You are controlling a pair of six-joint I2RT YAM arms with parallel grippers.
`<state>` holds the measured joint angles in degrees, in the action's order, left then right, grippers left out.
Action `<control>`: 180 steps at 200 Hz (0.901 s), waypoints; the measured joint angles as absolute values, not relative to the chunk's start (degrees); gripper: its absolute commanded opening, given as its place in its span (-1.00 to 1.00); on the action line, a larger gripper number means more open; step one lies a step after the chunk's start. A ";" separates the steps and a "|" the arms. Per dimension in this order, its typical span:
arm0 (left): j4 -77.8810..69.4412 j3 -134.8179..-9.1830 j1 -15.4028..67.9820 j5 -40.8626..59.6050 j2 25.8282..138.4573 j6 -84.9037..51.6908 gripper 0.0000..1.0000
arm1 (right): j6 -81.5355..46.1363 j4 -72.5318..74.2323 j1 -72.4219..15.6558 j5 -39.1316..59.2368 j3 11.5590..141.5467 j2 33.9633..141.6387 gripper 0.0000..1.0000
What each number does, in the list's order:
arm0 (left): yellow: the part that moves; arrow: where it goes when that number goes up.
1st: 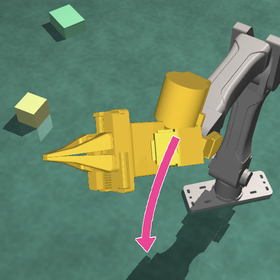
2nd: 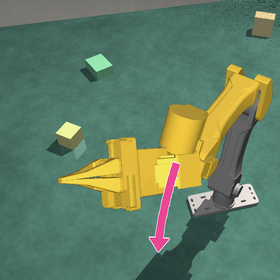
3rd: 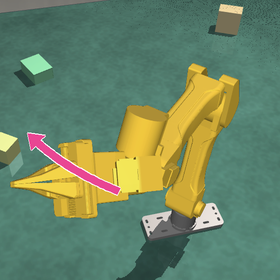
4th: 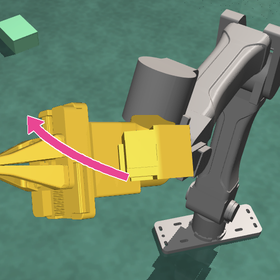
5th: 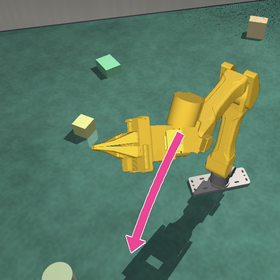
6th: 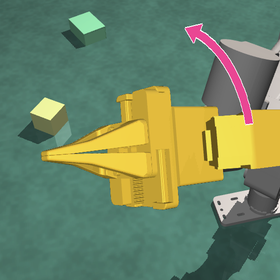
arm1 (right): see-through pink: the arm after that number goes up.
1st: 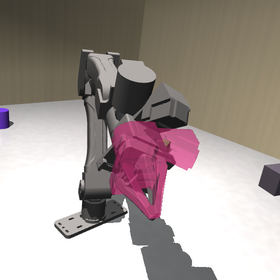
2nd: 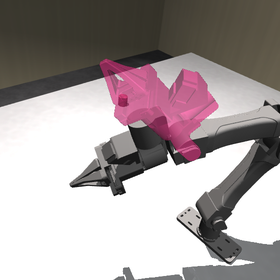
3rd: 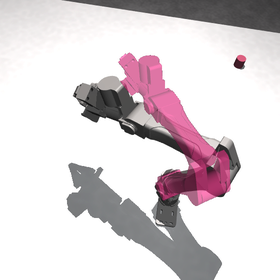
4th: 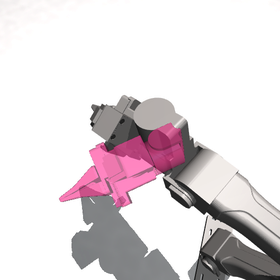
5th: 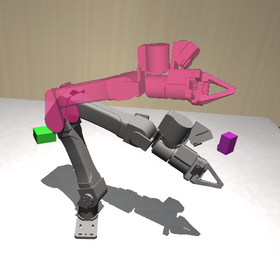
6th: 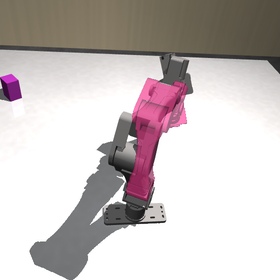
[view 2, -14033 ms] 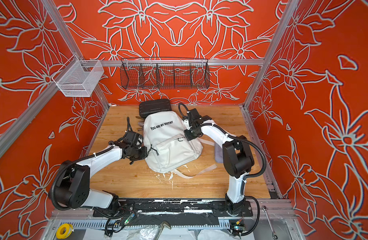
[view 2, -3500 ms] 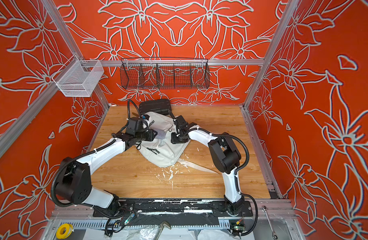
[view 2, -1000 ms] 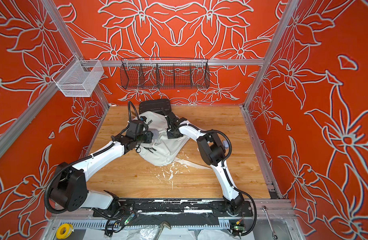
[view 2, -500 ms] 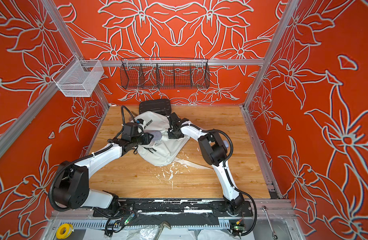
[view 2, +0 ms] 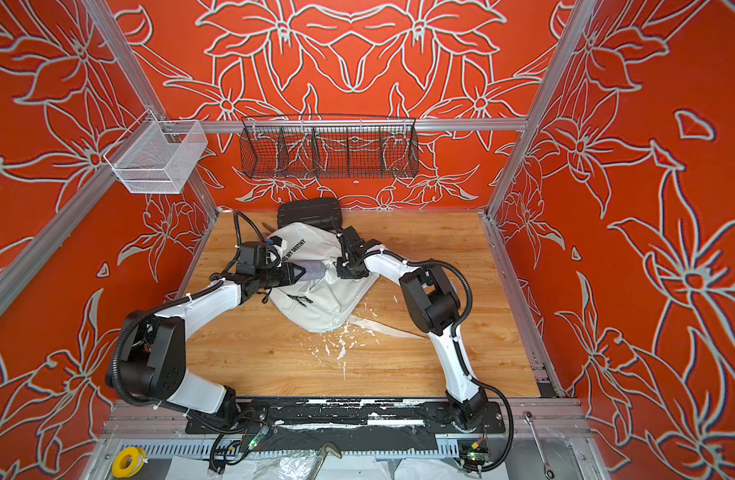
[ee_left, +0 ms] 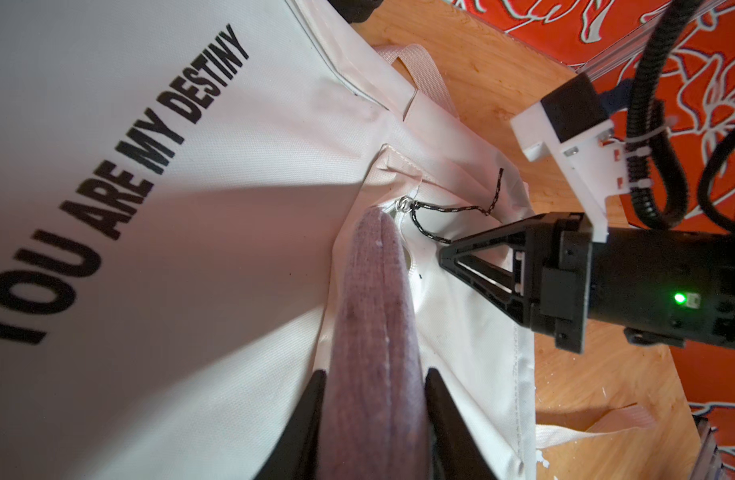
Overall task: Pack the student bag
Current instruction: 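Hold the bag opening with the right gripper while the left presses the case inside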
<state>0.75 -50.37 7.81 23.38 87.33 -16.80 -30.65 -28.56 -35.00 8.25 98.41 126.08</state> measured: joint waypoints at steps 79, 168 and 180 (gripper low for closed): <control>0.75 -50.37 6.55 25.69 88.23 -16.71 -1.00 | -36.88 -28.77 -36.99 13.41 98.54 123.66 0.00; 1.58 -50.87 5.63 28.23 89.30 -15.57 -1.00 | -35.77 -28.29 -36.69 11.81 104.86 128.92 0.02; 2.42 -51.53 5.30 28.75 89.67 -14.94 -1.00 | -32.56 -28.88 -36.56 12.75 105.43 129.88 0.03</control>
<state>2.42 -51.53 5.30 28.75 89.67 -14.94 -32.56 -28.88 -36.56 12.75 105.43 129.88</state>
